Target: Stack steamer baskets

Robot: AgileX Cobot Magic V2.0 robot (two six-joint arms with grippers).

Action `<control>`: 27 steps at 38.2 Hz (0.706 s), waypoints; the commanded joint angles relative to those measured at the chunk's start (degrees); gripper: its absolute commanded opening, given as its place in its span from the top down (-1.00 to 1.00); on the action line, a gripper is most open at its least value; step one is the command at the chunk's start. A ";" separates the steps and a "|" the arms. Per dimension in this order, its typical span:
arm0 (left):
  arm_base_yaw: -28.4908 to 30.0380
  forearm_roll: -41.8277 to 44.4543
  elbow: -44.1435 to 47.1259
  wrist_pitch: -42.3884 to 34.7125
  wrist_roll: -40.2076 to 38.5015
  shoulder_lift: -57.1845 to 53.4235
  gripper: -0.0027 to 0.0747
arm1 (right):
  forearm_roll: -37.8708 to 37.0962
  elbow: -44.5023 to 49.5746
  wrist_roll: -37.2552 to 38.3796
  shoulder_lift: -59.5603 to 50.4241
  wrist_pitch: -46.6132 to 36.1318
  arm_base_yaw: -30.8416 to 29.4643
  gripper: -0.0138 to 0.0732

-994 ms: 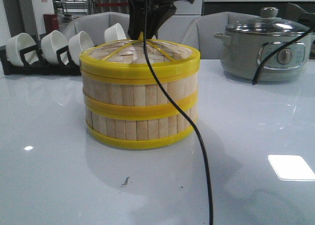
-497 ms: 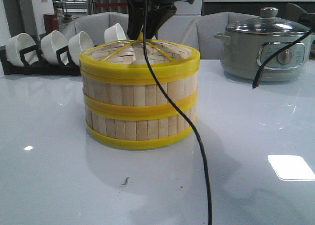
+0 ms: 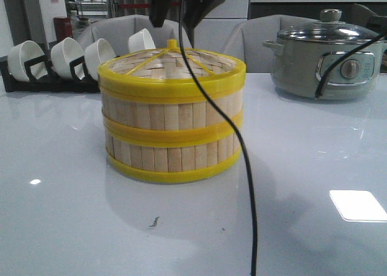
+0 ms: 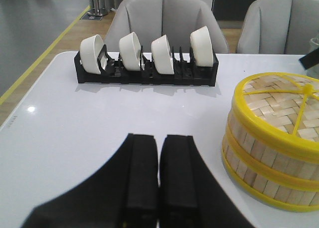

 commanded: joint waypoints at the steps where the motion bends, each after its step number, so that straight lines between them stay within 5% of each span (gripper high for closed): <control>1: -0.13 0.07 -1.58 -4.82 -0.57 0.24 0.69 | 0.84 -0.75 -0.23 -7.70 -3.60 -3.38 -0.43; 11: -0.13 0.07 -1.58 -4.82 -0.57 0.24 0.69 | 6.27 13.12 -0.23 -21.89 -5.01 -15.61 -0.43; 27: -0.13 0.07 -1.58 -4.82 -0.57 0.24 0.69 | 5.69 57.60 -0.28 -55.83 -25.05 -29.52 -0.43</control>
